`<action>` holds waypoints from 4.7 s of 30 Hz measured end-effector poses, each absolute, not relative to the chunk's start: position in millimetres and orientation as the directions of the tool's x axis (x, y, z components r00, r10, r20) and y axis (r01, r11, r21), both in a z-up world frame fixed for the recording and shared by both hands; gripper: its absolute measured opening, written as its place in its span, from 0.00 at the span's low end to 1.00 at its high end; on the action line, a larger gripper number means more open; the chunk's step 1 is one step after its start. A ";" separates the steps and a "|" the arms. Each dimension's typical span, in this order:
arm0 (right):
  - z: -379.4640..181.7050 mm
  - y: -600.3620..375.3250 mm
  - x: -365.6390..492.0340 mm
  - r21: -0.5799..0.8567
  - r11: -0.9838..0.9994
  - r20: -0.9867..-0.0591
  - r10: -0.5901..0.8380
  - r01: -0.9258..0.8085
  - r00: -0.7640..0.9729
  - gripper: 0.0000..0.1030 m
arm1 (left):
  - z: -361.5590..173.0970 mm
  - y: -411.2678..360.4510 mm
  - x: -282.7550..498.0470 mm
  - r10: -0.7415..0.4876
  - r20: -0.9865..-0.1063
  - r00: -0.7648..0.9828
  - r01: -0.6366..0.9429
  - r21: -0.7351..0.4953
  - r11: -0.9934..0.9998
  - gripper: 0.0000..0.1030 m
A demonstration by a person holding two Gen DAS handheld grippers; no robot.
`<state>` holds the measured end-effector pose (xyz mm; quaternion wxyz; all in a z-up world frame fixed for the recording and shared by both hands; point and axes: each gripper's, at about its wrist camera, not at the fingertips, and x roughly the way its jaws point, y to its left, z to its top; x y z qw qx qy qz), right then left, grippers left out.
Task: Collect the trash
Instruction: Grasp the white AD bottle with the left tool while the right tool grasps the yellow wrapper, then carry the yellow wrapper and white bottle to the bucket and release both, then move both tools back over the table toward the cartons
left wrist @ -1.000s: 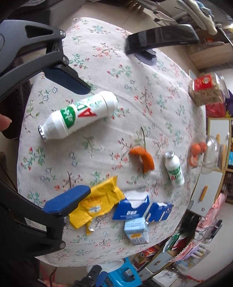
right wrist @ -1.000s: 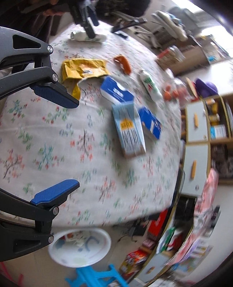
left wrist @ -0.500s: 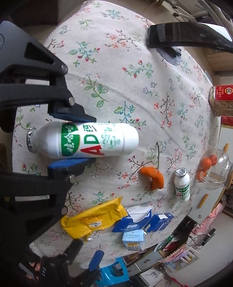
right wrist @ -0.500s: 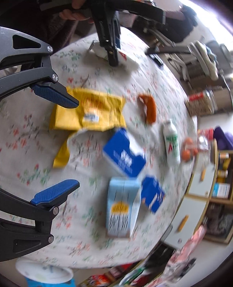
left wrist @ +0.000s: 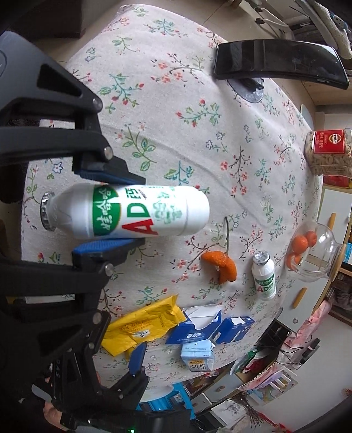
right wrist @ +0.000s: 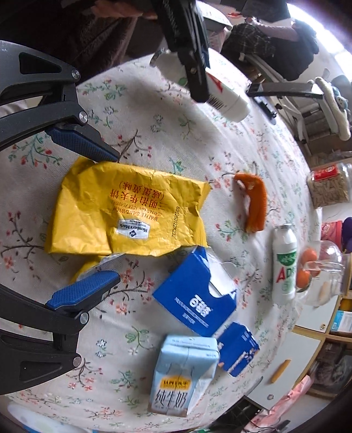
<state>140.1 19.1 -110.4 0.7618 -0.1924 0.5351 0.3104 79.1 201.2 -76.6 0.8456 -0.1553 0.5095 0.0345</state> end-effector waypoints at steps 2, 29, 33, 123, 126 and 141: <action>-112.9 22.1 140.5 0.024 0.731 -0.935 0.258 -0.682 0.244 0.80 | -76.4 201.1 79.6 -0.099 -0.872 0.479 -0.215 -0.226 0.950 0.37; -42.8 -87.8 165.8 0.099 0.858 -0.884 0.308 -0.504 0.351 0.62 | -38.3 110.1 114.8 -0.152 -0.842 0.518 -0.048 -0.206 0.977 0.37; -33.2 -127.2 178.6 0.112 0.902 -0.877 0.286 -0.416 0.386 0.62 | -30.0 84.9 125.3 -0.174 -0.837 0.519 -0.004 -0.206 0.979 0.37; 16.2 -417.2 178.6 0.146 0.970 -0.860 0.028 0.193 0.509 0.88 | 4.4 -106.5 210.9 -0.211 -0.831 0.515 0.304 -0.053 0.951 0.96; 16.3 -398.0 186.3 0.144 0.975 -0.860 0.038 0.170 0.508 0.88 | 7.2 -78.5 207.5 -0.155 -0.816 0.556 0.261 -0.005 0.965 0.96; -8.2 -266.9 232.9 0.111 0.994 -0.888 0.104 -0.011 0.448 0.87 | -25.7 69.9 249.4 0.061 -0.842 0.536 -0.006 0.068 0.998 0.96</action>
